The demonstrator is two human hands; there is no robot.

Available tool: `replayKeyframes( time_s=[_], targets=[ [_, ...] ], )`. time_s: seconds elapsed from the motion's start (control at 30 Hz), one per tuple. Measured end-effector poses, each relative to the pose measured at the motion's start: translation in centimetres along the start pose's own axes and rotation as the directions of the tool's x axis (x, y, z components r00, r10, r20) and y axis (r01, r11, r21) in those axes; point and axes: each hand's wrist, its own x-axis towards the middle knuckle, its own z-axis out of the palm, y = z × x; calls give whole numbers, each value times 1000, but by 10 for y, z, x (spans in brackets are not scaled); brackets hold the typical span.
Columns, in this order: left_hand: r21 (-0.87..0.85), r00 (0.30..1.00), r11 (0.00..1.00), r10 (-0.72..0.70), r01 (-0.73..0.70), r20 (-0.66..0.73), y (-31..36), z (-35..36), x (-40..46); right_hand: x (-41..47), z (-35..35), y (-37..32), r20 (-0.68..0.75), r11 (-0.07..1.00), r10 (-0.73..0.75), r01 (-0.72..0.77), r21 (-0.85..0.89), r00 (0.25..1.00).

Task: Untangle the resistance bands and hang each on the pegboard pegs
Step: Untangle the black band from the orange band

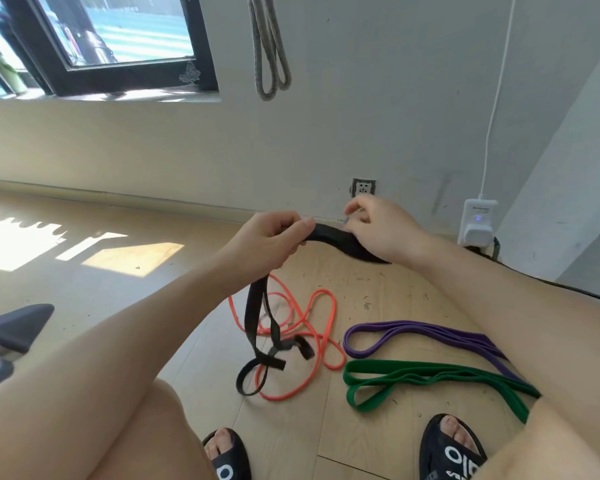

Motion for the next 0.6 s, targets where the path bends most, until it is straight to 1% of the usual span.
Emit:
replayKeyframes(
  time_s=[0.1,0.2,0.3,0.37,0.43,0.5,0.57,0.6],
  targets=[
    [-29,1000,999,23,-23,2,4,7,0,-8,10,-27,-14,963,-82,83,257,997],
    [-41,999,998,47,-47,8,8,14,0,-14,25,-40,25,942,-130,115,316,991],
    [-103,999,995,7,-2,43,7,12,-1,-12,28,-44,28,933,-89,74,353,996],
    [-114,996,993,-27,36,83,4,7,-1,-10,19,-49,-26,932,-85,88,352,996],
    [-89,987,994,-50,64,151,-1,3,-2,-8,8,-53,-106,908,-77,114,404,991],
    [-61,978,995,-63,76,199,-6,1,-4,-6,-4,-52,-204,871,-37,132,473,978],
    [-41,985,997,-60,68,161,-10,-1,-5,-3,-16,-46,-273,861,2,137,489,962],
    [-48,990,997,-57,63,127,-10,-1,-4,-2,-20,-40,-284,885,9,125,449,959]
  ],
)
